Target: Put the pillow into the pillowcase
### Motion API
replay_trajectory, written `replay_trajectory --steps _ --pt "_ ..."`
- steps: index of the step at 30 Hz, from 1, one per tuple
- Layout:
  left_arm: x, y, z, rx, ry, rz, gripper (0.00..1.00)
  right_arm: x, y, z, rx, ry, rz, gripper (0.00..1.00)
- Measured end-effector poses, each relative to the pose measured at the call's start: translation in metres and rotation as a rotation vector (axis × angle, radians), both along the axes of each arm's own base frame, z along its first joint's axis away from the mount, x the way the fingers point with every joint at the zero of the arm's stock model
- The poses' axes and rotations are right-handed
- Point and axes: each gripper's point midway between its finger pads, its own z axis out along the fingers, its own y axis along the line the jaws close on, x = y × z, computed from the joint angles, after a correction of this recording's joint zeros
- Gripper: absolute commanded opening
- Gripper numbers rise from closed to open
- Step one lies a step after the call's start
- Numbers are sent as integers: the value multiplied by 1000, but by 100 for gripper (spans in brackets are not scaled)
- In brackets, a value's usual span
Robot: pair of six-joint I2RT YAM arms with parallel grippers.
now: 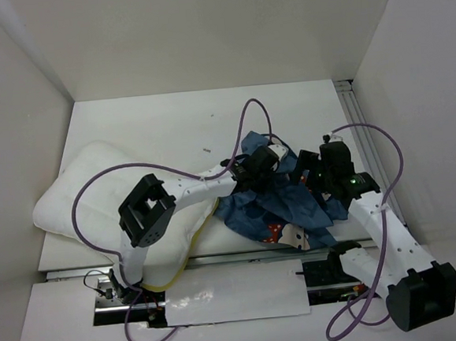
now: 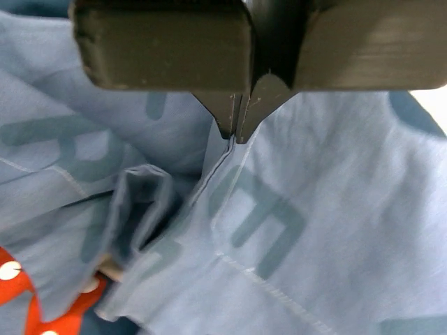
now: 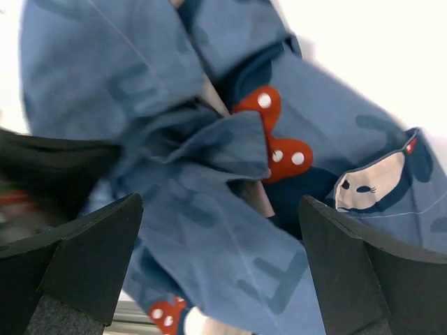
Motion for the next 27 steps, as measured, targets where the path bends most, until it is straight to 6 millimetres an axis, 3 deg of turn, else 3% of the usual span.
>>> replay_trajectory --steps 4,7,8,9,10,12,17,19,21,24,27 --pt "1 21 15 -36 -7 46 0 -8 3 -28 -12 76 37 100" --pt "7 34 48 -106 -44 89 0 -10 13 -41 -1 125 106 96" --pt "9 36 58 -127 -60 95 0 -9 17 -45 -1 130 128 89" --pt "12 38 71 -155 -79 104 0 -8 22 -49 -2 132 154 57" --pt "15 41 81 -176 -93 113 0 -8 27 -54 -5 134 181 33" --pt "19 46 104 -219 -124 140 0 -7 33 -61 -7 134 209 0" --pt "24 59 131 -256 -170 179 0 0 39 -50 -21 78 213 0" --pt "26 68 135 -255 -177 197 0 9 36 -30 -35 7 190 0" --pt "30 78 141 -256 -185 218 0 21 31 4 -49 -101 149 0" --pt "36 95 159 -269 -213 253 0 35 19 79 -55 -312 68 0" --pt "41 111 200 -312 -268 291 0 40 7 168 -44 -531 3 0"
